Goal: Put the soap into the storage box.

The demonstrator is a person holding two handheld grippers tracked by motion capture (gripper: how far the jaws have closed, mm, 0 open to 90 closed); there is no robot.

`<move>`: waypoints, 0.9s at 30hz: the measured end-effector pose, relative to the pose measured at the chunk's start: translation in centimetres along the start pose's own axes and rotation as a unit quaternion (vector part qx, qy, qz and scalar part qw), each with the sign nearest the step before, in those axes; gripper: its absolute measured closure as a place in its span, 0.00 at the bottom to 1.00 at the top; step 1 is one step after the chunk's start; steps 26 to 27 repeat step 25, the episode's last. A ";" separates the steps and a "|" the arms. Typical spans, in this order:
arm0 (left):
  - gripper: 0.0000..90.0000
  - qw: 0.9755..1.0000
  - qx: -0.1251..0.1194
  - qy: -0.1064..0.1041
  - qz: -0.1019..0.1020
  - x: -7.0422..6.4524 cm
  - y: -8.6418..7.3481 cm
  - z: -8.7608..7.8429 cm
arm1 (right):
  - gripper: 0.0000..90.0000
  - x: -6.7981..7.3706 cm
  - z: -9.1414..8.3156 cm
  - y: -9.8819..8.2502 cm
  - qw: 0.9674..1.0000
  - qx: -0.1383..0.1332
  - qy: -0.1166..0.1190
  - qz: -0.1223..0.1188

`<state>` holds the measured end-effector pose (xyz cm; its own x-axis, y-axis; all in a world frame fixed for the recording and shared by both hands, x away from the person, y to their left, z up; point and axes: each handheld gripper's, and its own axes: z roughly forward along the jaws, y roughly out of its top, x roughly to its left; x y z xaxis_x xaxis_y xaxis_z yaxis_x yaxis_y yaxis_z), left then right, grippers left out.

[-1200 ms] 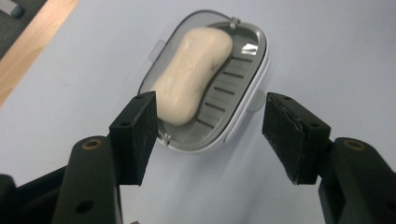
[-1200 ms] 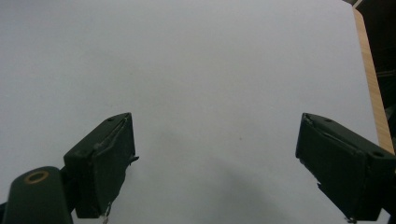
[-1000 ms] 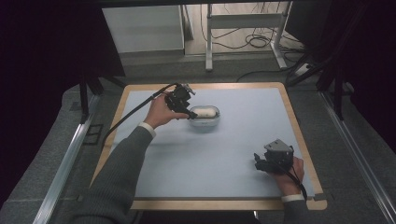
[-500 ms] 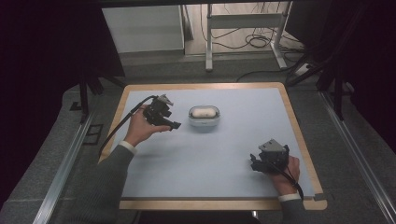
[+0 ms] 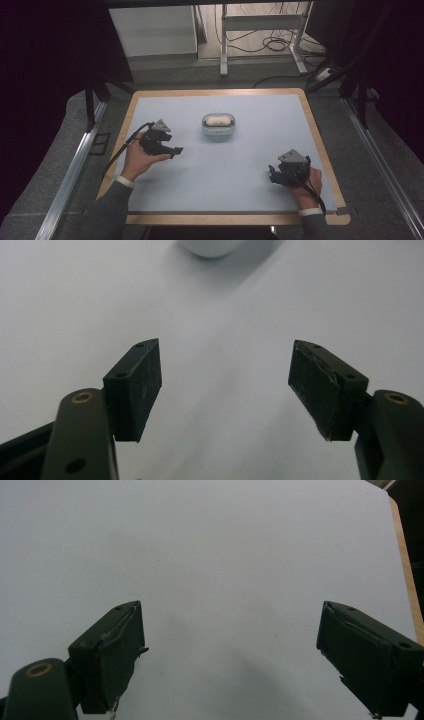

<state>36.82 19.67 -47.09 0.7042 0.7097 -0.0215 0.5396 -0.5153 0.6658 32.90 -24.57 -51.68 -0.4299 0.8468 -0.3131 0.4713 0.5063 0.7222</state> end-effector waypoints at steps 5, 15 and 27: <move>0.33 1.000 -0.005 0.001 -0.010 -0.7 -1.8 -0.3 | 0.13 0.1 0.0 0.0 1.000 -0.001 0.005 0.001; 0.32 0.999 -0.013 0.001 -0.031 -0.8 -3.6 -0.3 | 0.13 0.1 0.1 0.0 1.000 0.000 0.003 0.000; 0.31 0.999 -0.019 -0.003 -0.040 -0.5 -4.1 -0.1 | 0.13 0.0 0.0 0.1 1.000 -0.002 0.003 0.000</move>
